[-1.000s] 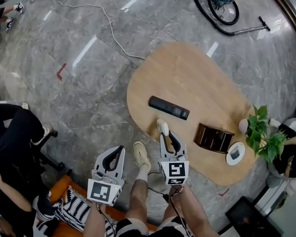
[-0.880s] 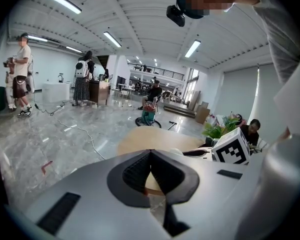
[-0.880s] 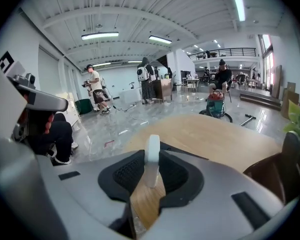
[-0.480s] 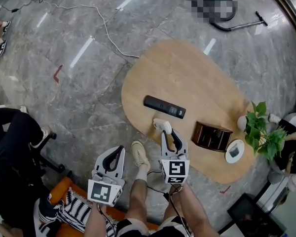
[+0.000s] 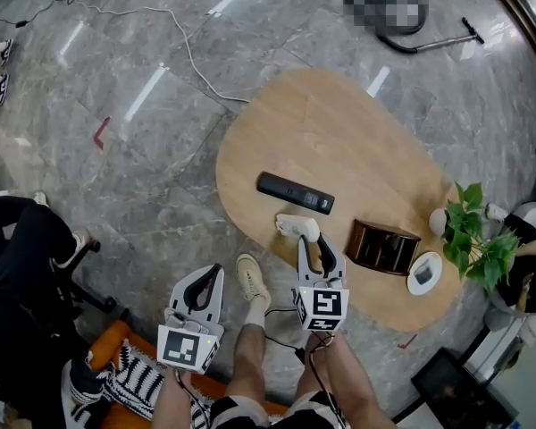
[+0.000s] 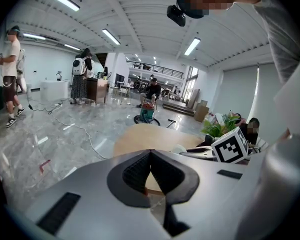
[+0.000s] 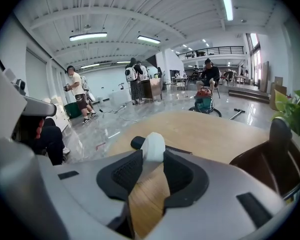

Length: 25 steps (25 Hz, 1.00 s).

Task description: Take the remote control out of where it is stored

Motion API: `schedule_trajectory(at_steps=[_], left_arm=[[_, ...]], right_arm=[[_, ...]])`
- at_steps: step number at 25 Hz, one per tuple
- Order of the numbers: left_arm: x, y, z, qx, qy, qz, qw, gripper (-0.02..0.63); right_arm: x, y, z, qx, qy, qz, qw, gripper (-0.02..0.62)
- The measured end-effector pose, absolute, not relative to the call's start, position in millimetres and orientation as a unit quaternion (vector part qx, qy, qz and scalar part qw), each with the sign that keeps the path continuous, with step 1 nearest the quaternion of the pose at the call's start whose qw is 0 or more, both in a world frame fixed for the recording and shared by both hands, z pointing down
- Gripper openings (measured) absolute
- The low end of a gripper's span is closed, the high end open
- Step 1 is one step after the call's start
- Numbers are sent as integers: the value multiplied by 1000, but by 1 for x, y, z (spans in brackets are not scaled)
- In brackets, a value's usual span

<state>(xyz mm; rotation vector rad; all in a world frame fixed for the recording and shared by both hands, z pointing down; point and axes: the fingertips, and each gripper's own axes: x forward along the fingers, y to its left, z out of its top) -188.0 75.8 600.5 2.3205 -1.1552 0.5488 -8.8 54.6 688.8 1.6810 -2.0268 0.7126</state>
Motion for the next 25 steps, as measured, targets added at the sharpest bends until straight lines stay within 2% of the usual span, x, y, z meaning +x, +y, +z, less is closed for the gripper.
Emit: schedule_trajectory(at_steps=[18, 25], left_arm=[[-168, 63, 607, 856, -408, 211, 236, 5], [-160, 60, 610, 857, -403, 214, 240, 5]], right_arm=[[29, 61, 712, 631, -691, 308, 171, 141], [49, 66, 730, 647, -668, 307, 204, 143]])
